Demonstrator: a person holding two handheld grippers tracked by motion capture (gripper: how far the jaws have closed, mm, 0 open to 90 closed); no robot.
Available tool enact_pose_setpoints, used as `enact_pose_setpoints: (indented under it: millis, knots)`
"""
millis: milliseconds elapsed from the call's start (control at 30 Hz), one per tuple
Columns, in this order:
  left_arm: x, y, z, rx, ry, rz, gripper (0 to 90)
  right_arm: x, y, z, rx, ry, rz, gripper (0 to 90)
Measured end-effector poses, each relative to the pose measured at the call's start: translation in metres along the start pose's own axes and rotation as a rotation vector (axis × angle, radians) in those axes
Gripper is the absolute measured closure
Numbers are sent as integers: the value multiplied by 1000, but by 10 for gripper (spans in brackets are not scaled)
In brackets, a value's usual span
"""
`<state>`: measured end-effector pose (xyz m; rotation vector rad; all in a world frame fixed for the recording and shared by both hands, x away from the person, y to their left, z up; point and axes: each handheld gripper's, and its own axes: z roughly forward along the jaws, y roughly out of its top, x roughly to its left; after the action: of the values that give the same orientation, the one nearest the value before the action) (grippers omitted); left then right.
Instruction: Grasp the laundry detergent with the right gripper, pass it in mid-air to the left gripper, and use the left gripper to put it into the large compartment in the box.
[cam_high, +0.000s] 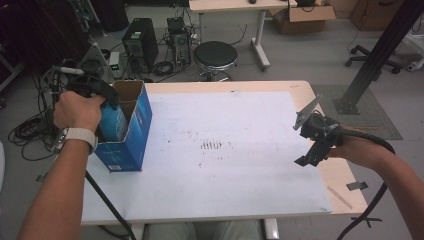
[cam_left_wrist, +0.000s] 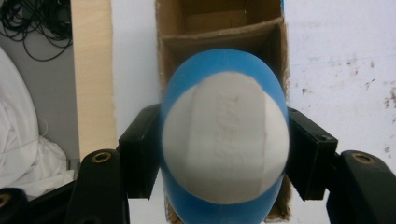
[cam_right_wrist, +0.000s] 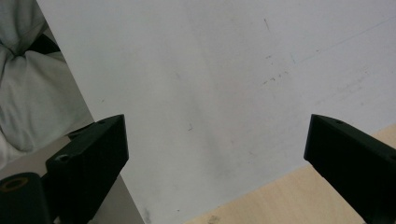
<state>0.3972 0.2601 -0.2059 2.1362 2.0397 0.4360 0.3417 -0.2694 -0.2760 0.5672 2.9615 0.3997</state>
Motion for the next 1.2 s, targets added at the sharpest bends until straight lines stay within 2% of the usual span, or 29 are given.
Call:
enact_pose_setpoints:
  millis: [133,333,633,967,1200]
  knots:
    - [-3,-2,14,11,-10,6,382,0,-2,1,4,2,10,60]
    - [-10,-3,31,11,1,24,382,0,-5,4,5,5,18,61]
    - [-13,-5,53,31,1,30,382,-1,-10,7,3,9,28,61]
    - [-12,-7,67,52,-6,31,382,-1,-13,9,2,14,39,62]
    - [-10,-7,69,58,-14,32,381,-1,-13,9,2,13,40,62]
